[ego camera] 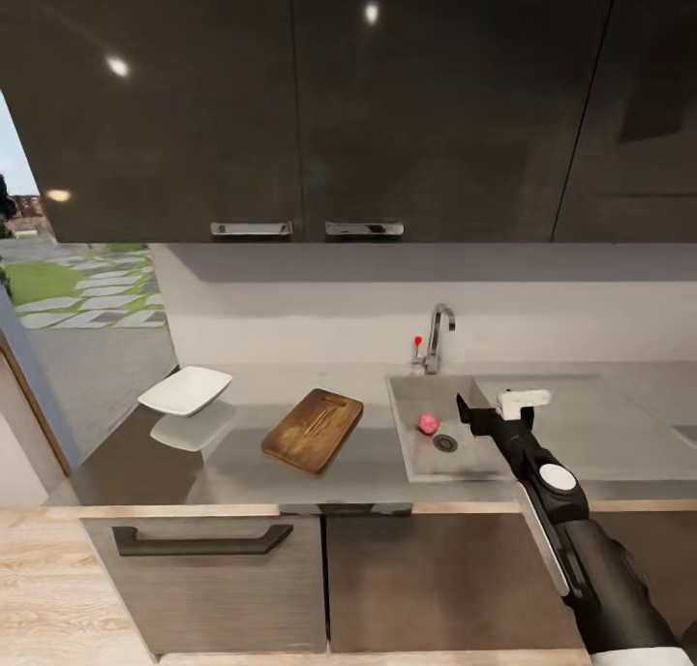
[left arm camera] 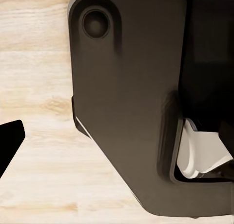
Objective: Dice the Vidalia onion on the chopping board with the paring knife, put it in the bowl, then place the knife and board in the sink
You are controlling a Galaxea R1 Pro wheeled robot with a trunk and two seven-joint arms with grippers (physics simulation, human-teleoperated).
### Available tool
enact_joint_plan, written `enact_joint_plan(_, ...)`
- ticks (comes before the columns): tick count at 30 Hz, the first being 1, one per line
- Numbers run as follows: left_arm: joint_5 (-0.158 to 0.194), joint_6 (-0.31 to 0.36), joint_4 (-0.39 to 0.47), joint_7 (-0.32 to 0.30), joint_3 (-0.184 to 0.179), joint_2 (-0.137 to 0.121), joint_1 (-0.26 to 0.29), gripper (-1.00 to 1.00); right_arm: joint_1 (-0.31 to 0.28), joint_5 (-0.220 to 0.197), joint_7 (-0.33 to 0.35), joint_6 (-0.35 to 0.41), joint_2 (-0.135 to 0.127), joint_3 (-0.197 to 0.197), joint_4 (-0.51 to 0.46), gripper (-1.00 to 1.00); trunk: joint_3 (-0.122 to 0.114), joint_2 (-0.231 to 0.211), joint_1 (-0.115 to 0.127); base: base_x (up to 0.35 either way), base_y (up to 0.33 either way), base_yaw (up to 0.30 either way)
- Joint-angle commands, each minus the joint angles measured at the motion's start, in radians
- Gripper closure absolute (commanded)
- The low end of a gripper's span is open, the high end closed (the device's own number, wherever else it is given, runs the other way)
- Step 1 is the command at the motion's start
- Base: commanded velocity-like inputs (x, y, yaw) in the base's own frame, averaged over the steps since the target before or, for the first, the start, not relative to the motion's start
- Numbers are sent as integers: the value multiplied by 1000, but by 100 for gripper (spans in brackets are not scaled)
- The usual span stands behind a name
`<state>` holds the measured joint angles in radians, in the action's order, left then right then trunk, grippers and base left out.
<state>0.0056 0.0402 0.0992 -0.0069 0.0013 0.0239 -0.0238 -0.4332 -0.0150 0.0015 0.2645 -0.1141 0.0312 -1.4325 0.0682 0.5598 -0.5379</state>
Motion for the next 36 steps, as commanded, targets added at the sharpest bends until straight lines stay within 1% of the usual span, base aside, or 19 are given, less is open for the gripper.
enact_joint_plan(1, 1, 4, 4, -1, 0, 1, -1, -100, -8, -2, -1, 20, -1, 1, -1, -100, -2, -6, 4, 0, 0, 0)
enact_joint_plan(3, 1, 4, 4, -1, 0, 3, -1, -100, -27, -3, -1, 89, 0, 1, 2, -100, -8, -20, 11, 0, 0, 0)
enact_joint_plan(5, 1, 3, 4, -1, 0, 4, -1, -100, -52, -2, -2, 206, 1, 1, 6, -100, -14, -34, 19, 0, 0, 0)
enact_joint_plan(6, 1, 3, 4, -1, 0, 4, -1, -100, -59, -3, -2, 232, 1, 1, 7, -100, -17, -41, 23, 0, 0, 0)
enact_joint_plan(7, 1, 3, 4, -1, 0, 5, -1, -100, -71, -3, -2, 279, 4, 1, 8, -100, -20, -48, 27, 0, 0, 0)
enact_joint_plan(10, 1, 3, 4, -1, 1, 5, -1, -100, -88, -4, 8, 338, 9, 6, 8, -100, -30, -69, 38, 0, 0, 0)
enact_joint_plan(12, 1, 3, 4, -1, 1, 5, -1, -100, -91, -4, 22, 346, 10, 19, 8, -100, -36, -83, 46, 0, 0, 0)
enact_joint_plan(13, 1, 3, 5, -1, 0, 5, -1, -100, -93, -4, 41, 346, 10, 41, 8, -100, -39, -90, 50, 0, 0, 0)
enact_joint_plan(14, 1, 3, 5, -1, 0, 5, -1, -100, -94, -4, 53, 343, 10, 52, 8, -100, -42, -97, 53, 0, 0, 0)
enact_joint_plan(15, 1, 3, 5, -1, 0, 5, -1, -100, -94, -4, 78, 333, 11, 70, 8, -100, -45, -104, 57, 0, 0, 0)
enact_joint_plan(16, 1, 2, 5, -1, 0, 5, -1, -100, -95, -3, 117, 319, 11, 85, 7, -100, -49, -111, 61, 0, 0, 0)
enact_joint_plan(17, 1, 2, 5, -1, 0, 5, -1, -100, -95, -3, 140, 314, 11, 90, 7, -100, -52, -118, 65, 0, 0, 0)
enact_joint_plan(19, 1, 2, 5, -1, 0, 5, -1, -100, -96, -3, 172, 308, 11, 96, 7, -100, -58, -132, 73, 0, 0, 0)
enact_joint_plan(23, 1, 1, 5, -1, 0, 5, -1, -100, -96, -3, 189, 306, 11, 100, 7, -100, -70, -160, 88, 0, 0, 0)
enact_joint_plan(27, 1, 1, 5, -1, 1, 6, -1, -100, -96, -3, 194, 307, 11, 101, 7, -100, -70, -160, 88, 0, 0, 113)
enact_joint_plan(36, 1, 1, 5, -1, 0, 11, -1, -100, -96, -3, 195, 308, 11, 102, 7, -100, -69, -160, 88, 0, 0, 264)
